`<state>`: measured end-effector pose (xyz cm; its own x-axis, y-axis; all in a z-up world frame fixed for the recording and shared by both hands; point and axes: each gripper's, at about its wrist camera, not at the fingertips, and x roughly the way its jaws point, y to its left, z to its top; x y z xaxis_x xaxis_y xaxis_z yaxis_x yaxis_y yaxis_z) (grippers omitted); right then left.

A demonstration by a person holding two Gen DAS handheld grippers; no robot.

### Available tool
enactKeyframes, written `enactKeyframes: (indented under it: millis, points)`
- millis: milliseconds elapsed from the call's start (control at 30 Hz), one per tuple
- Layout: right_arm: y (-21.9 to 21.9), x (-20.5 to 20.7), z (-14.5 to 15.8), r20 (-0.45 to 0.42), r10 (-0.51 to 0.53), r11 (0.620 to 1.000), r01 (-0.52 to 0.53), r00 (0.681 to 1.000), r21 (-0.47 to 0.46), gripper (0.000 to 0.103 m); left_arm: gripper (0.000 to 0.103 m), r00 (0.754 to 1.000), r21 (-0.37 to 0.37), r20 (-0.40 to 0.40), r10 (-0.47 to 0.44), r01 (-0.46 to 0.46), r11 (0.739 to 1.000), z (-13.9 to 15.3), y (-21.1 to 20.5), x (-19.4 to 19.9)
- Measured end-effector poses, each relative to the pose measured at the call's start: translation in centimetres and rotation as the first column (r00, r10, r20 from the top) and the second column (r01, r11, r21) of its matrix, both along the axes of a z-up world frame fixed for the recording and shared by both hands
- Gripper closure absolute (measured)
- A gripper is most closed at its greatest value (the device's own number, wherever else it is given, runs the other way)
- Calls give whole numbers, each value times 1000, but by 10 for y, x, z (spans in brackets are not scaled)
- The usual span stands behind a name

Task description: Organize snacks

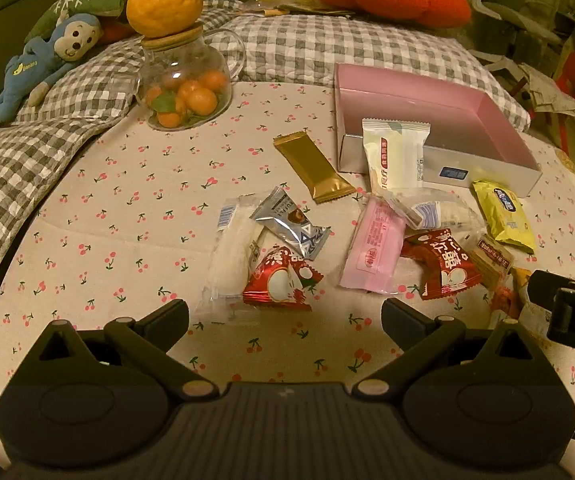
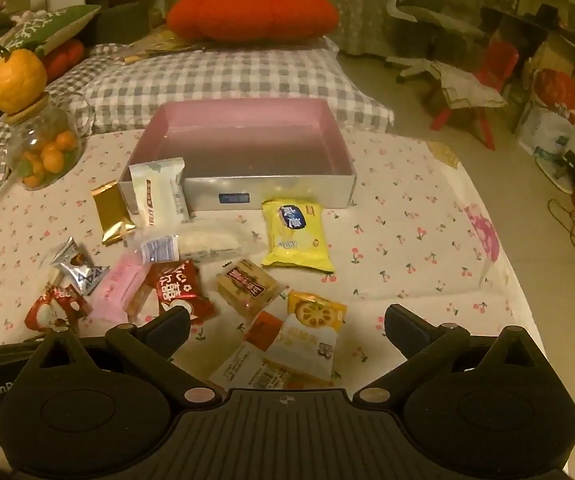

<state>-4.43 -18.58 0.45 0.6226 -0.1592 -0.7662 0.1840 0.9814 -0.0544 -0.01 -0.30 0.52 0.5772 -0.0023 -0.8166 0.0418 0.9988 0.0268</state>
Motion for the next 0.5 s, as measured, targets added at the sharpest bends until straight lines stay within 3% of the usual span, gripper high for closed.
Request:
enactKeyframes:
  millis: [500]
  points:
    - [3,-2,0,5,6,1000,-6,1000,-1,0,0,1000,-3,8,-9,9,1000,2,-1,-2]
